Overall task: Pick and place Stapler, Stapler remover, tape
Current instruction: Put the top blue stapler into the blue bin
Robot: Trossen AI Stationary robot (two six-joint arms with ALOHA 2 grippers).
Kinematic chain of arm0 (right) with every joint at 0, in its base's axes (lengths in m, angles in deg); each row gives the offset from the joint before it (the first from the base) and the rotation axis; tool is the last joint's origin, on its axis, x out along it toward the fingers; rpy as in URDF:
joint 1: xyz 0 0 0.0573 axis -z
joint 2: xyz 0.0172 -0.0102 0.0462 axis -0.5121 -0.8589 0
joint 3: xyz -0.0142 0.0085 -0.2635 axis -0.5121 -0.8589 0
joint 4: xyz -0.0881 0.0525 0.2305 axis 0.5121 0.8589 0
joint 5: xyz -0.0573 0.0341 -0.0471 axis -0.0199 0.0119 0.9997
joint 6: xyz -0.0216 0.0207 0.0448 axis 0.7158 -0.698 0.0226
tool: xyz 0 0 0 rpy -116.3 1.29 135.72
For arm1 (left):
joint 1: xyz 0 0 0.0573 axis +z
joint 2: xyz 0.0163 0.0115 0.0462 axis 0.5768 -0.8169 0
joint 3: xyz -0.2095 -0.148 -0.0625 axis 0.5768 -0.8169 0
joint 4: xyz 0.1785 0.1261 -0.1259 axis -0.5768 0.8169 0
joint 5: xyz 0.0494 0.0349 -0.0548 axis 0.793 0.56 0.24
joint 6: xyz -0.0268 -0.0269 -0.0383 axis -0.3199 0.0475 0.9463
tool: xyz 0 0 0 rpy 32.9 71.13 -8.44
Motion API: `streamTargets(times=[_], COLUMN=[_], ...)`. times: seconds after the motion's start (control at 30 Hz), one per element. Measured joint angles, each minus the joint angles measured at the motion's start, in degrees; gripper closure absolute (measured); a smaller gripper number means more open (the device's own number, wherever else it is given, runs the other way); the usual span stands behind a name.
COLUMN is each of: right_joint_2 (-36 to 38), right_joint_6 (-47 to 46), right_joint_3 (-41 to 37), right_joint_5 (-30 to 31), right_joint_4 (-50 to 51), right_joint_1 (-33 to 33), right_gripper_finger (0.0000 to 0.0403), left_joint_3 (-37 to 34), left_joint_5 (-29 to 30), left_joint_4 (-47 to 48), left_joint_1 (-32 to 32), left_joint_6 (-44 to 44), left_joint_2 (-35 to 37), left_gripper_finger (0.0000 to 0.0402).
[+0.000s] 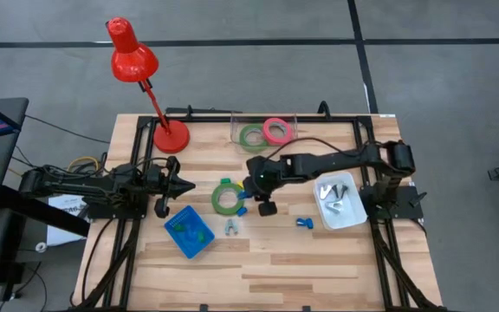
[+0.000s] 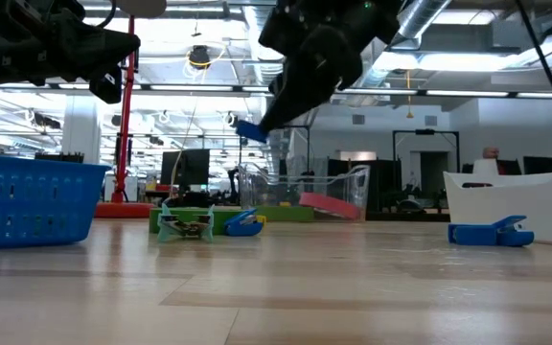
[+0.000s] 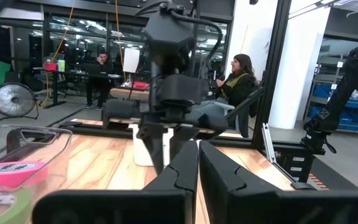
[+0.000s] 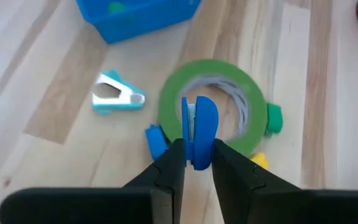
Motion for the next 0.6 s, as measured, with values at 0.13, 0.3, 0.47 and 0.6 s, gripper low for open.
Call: streamTargets(times=[0.13, 0.3, 0.47, 0.6], right_joint_2=[0.1, 0.1, 0.1, 0.1], right_joint_6=[0.0, 0.0, 0.0, 0.0], right_joint_3=[1.4, 4.9, 8.0, 10.3], right_joint_5=[0.0, 0.0, 0.0, 0.0], right_joint_4=[0.4, 0.4, 0.0, 0.0], right_joint_1=[-1.5, -3.0, -3.9, -4.6], right_gripper_finger=[0.0337, 0.0337, 0.0337, 0.0337], left_joint_3=[0.0, 0.0, 0.0, 0.0], left_joint_5=[0.0, 0.0, 0.0, 0.0], left_joint_4=[0.0, -0.1, -0.1, -0.1], left_joint_1=[0.0, 0.0, 0.0, 0.0], left_joint_6=[0.0, 0.0, 0.0, 0.0], left_joint_2=[0.0, 0.0, 0.0, 0.0], left_gripper_finger=[0.0394, 0.0394, 0.0394, 0.0394])
